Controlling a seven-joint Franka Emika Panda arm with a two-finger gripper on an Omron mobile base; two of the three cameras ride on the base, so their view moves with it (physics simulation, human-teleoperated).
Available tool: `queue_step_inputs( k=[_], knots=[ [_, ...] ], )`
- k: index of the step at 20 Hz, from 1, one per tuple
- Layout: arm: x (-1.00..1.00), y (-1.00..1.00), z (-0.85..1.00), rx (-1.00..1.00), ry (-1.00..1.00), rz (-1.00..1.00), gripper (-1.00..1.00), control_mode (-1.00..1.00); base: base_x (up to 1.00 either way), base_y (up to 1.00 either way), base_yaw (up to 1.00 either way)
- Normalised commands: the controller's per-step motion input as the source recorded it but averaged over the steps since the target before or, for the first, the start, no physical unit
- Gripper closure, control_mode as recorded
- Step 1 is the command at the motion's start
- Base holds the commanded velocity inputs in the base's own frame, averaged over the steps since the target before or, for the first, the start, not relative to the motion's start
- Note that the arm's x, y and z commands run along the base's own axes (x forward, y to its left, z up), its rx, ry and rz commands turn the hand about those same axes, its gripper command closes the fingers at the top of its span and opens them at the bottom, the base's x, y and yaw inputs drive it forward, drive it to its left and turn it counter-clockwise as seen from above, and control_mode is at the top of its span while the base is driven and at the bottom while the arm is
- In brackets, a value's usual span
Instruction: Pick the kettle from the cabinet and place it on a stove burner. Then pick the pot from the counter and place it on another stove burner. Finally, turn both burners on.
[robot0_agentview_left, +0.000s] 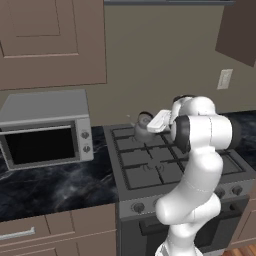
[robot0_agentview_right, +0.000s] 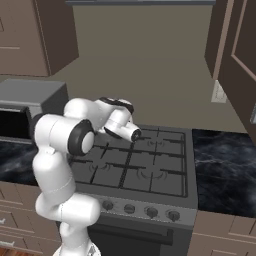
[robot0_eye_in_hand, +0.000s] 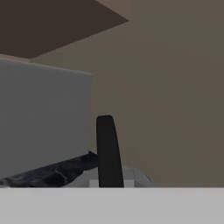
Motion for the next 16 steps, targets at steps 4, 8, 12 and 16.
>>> queue_step_inputs(
  k=[4, 8, 12, 16],
  knots=[
    [0.19, 0.00, -0.13, 0.00, 0.00, 0.00, 1.00, -1.00, 0.00, 0.00, 0.00],
    [0.20, 0.00, -0.15, 0.00, 0.00, 0.00, 1.00, -1.00, 0.00, 0.00, 0.00],
    [0.22, 0.00, -0.16, 0.00, -0.01, 0.00, 1.00, -1.00, 0.00, 0.00, 0.00],
    [0.22, 0.00, -0.16, 0.00, -0.01, 0.00, 1.00, -1.00, 0.00, 0.00, 0.00]
  ],
)
